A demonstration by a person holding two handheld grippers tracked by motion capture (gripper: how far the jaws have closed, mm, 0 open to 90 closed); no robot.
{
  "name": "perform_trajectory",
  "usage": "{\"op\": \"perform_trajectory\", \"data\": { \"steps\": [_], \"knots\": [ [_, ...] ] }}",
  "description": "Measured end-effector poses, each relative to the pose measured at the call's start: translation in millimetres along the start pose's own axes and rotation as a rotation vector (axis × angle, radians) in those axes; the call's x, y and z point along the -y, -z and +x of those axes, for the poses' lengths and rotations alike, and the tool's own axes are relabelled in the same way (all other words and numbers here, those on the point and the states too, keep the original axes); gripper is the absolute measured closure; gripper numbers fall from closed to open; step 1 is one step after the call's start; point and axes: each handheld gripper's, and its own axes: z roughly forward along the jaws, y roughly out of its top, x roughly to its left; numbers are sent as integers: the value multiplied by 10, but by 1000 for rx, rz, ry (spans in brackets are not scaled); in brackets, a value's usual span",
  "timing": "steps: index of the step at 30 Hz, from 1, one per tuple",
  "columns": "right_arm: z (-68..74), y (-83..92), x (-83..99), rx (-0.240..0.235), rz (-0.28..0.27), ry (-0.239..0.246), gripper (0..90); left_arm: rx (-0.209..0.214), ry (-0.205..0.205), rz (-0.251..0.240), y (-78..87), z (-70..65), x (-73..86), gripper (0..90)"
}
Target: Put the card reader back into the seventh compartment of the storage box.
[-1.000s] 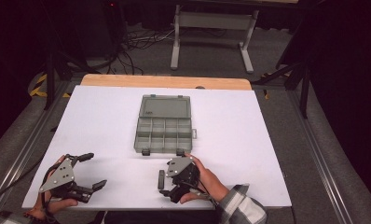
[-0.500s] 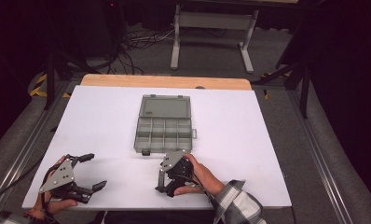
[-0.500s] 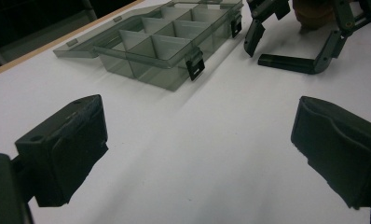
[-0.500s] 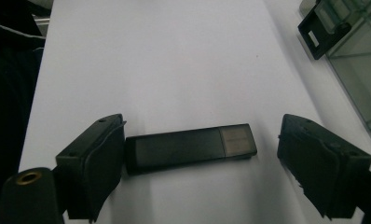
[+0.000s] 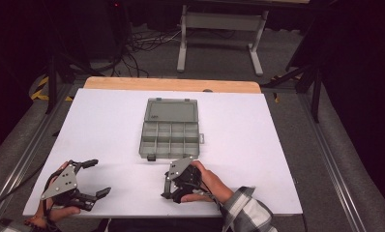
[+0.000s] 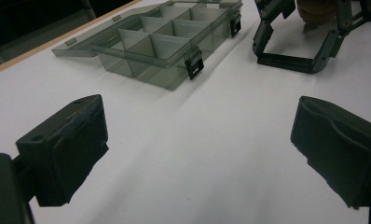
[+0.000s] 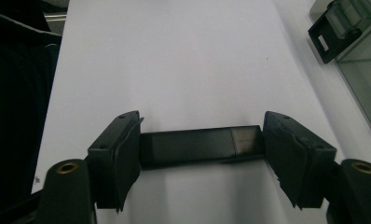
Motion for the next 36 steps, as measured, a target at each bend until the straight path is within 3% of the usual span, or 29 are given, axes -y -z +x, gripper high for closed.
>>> {"op": "perform_trajectory", "data": {
  "steps": [5,6,12,36],
  "knots": [
    [36,9,-14,22,4,15,307,-2,0,-1,0,-1,-2,46],
    [61,16,-28,42,9,41,307,-2,-2,1,-6,-5,-2,47],
    [85,26,-36,43,8,50,307,1,0,0,0,2,1,47],
    [178,195,-61,126,-33,91,307,-4,0,-5,7,0,3,48]
  ]
}}
